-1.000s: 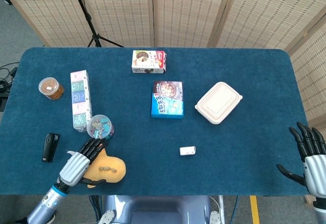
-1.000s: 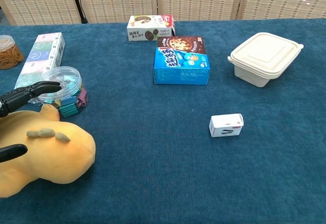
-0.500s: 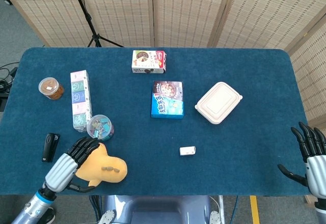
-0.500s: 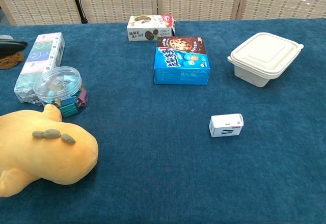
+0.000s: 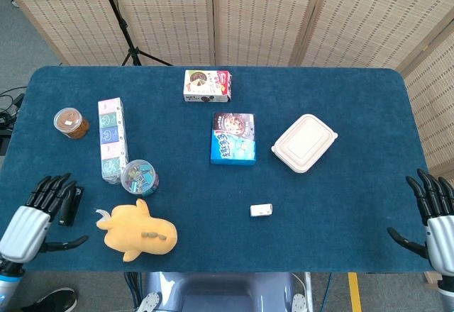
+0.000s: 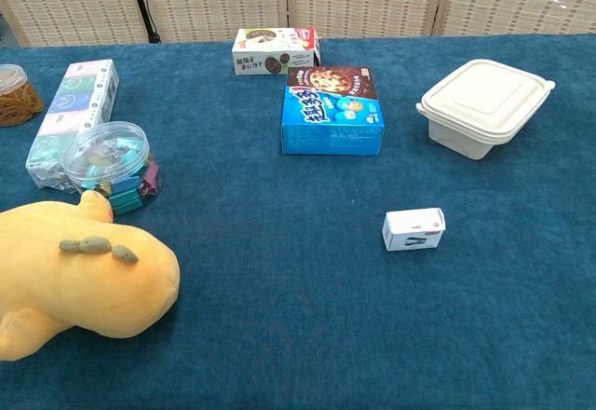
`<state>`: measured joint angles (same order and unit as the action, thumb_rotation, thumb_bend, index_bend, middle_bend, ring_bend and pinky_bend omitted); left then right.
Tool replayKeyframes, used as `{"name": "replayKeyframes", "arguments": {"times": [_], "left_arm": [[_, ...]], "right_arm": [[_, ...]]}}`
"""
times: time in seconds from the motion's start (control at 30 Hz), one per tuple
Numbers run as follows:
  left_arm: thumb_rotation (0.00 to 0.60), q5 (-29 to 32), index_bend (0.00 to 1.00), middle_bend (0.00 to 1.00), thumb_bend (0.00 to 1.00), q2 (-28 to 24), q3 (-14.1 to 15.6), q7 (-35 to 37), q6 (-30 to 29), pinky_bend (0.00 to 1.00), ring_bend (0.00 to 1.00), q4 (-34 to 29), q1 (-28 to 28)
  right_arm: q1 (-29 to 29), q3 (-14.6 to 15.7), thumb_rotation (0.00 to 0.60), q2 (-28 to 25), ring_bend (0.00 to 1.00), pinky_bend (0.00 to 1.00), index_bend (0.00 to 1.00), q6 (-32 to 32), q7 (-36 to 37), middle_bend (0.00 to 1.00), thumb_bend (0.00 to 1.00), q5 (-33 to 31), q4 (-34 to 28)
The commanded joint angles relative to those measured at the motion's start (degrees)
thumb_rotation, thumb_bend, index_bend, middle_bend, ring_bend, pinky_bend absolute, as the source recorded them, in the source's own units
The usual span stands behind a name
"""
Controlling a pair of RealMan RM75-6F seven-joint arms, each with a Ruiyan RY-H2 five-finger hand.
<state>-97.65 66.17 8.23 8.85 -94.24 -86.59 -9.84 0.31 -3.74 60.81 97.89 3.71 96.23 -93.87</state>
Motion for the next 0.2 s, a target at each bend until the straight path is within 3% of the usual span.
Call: {"name": "replayKeyframes", "arguments": {"times": [0.03,0.2], "left_arm": [[0.401,2.54,0.00,0.00,0.00,-2.18,-0.91,3.06,1.02,0.00,0.00,0.06,0.80],[0.404,2.76,0.00,0.00,0.00,-2.57,-1.98,5.83,0.96,0.00,0.00,1.04,1.16]], "right_arm": [[-0.01,0.01,0.600,0.08,0.00,0.00,0.00,-0.06,-0.22,0.00,0.00,-0.02,-0.01],[0.19,-0.13,0.600,0.43,0.00,0.00,0.00,-0.67,-0.81,0.00,0.00,-0.56,0.20]]}}
